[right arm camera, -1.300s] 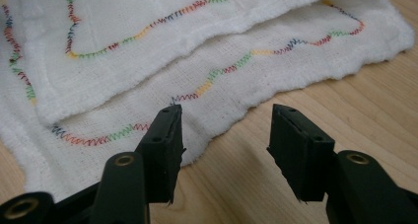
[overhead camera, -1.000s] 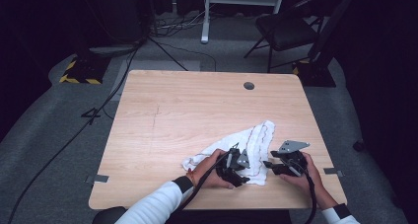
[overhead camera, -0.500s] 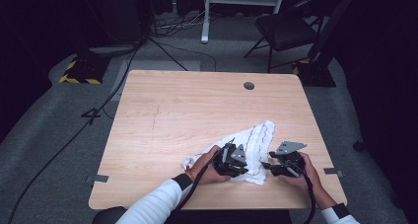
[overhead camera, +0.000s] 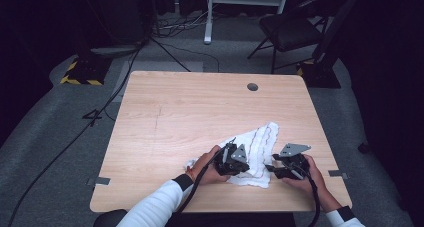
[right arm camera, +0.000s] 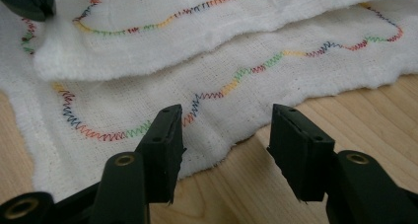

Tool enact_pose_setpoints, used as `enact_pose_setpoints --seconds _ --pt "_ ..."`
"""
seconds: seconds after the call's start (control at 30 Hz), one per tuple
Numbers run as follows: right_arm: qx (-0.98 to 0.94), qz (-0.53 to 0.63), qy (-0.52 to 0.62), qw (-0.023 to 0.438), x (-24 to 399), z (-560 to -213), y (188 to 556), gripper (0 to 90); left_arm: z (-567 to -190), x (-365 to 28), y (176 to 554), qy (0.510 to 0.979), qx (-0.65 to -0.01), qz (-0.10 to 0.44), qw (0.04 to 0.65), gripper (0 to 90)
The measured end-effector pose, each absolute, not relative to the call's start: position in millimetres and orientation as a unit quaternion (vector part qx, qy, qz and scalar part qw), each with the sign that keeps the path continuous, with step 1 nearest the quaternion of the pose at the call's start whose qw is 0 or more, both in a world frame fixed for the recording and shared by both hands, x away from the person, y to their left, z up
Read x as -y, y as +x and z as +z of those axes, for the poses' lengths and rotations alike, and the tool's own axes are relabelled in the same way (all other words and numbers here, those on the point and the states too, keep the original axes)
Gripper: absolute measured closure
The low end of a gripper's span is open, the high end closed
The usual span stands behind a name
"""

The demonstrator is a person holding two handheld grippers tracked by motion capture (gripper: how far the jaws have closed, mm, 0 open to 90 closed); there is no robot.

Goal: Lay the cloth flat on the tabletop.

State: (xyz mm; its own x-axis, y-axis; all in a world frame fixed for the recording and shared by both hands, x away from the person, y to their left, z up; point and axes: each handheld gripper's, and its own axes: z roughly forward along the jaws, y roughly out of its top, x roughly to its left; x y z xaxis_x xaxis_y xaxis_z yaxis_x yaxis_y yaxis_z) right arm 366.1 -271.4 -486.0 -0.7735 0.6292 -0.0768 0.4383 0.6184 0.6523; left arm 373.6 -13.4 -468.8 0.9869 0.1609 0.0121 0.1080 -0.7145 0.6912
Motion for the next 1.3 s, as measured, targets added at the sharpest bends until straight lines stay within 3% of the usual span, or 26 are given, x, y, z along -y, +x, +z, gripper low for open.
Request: enact_pose_setpoints --seconds 0.57,0.87,1.3 --pt "-0.883 0.346 0.279 0.153 266.9 -477.6 358.8 46.9 -432.2 -72.8 417.9 0.87 -0.194 0.109 0.439 88.1" --pt "-0.903 0.345 0.226 0.12 250.1 -477.9 347.5 48.9 -433.8 -120.6 443.2 0.848 -0.263 0.139 0.439 88.1" --pt "-0.917 0.31 0.223 0.119 259.1 -482.8 350.4 48.3 -447.2 -166.6 470.6 0.829 -0.33 0.153 0.424 88.1"
